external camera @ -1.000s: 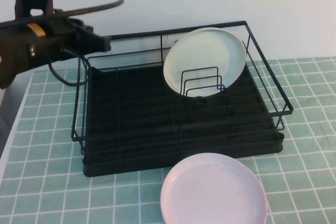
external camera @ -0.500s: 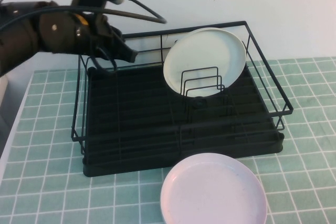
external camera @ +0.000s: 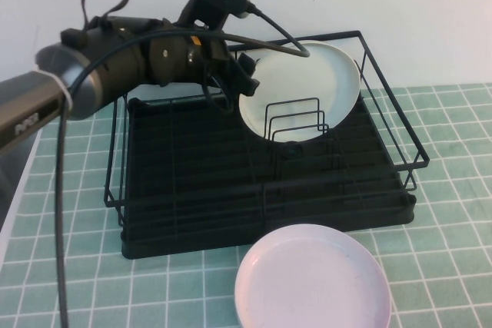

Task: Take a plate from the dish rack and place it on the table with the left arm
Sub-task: Grasp the plate from the shelf

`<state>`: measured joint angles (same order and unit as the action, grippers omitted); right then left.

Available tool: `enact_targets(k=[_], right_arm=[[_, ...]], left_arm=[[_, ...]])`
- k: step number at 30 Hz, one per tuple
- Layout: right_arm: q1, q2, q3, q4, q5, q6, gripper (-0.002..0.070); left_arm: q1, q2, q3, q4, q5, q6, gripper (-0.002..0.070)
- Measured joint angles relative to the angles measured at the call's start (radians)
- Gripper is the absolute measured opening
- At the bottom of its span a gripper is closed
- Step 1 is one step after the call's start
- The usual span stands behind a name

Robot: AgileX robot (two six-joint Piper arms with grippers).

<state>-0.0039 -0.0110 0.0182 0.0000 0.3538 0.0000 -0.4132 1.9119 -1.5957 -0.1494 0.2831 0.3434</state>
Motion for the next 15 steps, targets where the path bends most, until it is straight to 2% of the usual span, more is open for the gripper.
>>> enact_targets(k=[15], right_arm=[[0.0,0.0,0.0,0.0,0.0,0.0,-0.0002]], left_arm=[[-0.015,0.127,-0.079,-0.077,-0.063,-0.011,0.055]])
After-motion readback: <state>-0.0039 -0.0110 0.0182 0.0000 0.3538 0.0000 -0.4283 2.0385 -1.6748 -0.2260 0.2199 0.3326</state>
